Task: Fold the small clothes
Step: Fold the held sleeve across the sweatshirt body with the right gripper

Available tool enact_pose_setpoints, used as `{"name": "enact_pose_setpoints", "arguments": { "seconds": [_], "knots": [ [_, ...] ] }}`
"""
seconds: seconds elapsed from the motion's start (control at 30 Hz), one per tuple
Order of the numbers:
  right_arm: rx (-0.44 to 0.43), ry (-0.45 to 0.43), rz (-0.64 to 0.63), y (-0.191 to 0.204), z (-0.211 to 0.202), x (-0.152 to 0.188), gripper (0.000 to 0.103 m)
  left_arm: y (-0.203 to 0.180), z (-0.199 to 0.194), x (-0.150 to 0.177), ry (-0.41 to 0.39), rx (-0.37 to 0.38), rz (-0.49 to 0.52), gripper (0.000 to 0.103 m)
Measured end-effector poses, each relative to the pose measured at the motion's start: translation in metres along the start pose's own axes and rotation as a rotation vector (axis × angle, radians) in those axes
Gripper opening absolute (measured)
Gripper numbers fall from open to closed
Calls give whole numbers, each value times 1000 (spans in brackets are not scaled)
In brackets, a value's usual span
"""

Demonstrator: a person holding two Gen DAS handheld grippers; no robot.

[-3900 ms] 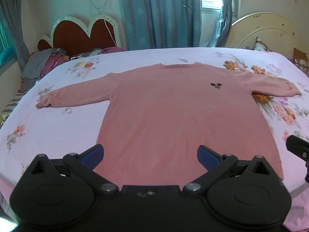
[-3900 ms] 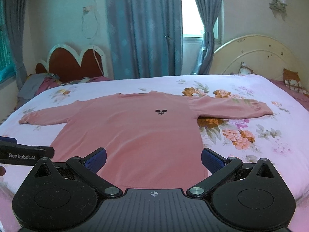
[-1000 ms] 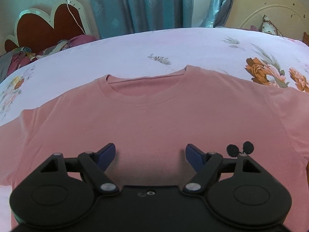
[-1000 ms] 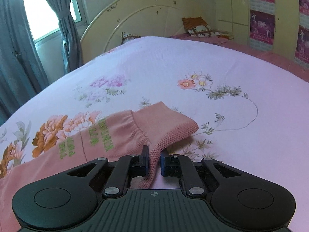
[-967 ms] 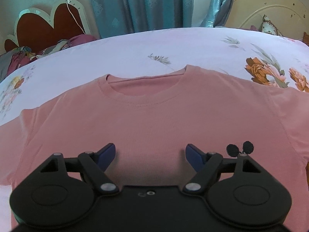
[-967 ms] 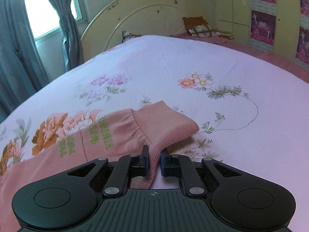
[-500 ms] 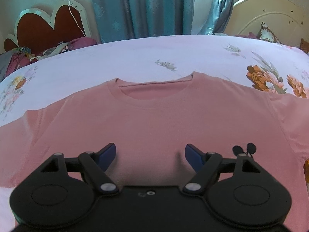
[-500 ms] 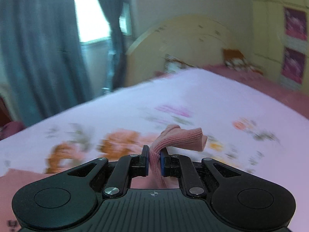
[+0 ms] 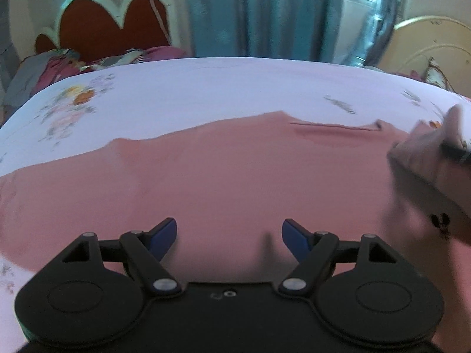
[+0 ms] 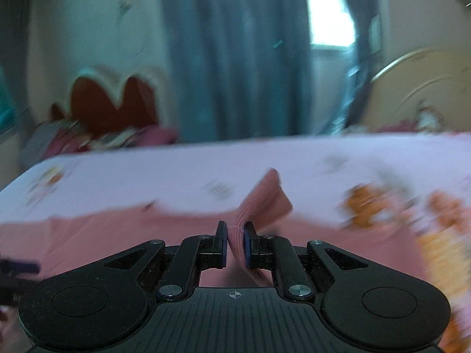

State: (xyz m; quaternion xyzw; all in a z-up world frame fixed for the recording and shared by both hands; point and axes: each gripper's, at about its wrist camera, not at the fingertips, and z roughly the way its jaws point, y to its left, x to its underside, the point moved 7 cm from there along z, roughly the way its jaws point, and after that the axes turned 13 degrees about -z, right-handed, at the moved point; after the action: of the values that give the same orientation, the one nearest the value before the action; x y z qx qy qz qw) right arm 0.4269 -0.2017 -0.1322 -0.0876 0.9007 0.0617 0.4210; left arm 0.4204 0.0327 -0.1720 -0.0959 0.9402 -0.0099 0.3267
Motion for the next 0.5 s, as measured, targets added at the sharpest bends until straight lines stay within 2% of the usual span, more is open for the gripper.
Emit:
{"name": "enact_pose_setpoints", "arguments": {
  "seconds": [0.13,0.17,0.2,0.23,0.27,0.37,0.5],
  "knots": [
    [-77,98,12,40,28,22,11,18,1,-3,2,0,-21,78],
    [-91,117,18,42,32,25,14,18,1,-3,6,8,-22,78],
    [-103,131,21,46,34,27,31,17,2,-2,10,17,-23,78],
    [-116,130,29,45,32,29,42,15,2,-1,15,32,-21,78],
    [-121,119,38,43,27,27,60,12,2,0,20,50,-19,78],
    [-88,77,46,28,5,25,62,-7,3,3,49,137,-17,78],
    [28,66,43,-9,-27,39,62,-46,9,8,113,258,-24,78]
  ]
}}
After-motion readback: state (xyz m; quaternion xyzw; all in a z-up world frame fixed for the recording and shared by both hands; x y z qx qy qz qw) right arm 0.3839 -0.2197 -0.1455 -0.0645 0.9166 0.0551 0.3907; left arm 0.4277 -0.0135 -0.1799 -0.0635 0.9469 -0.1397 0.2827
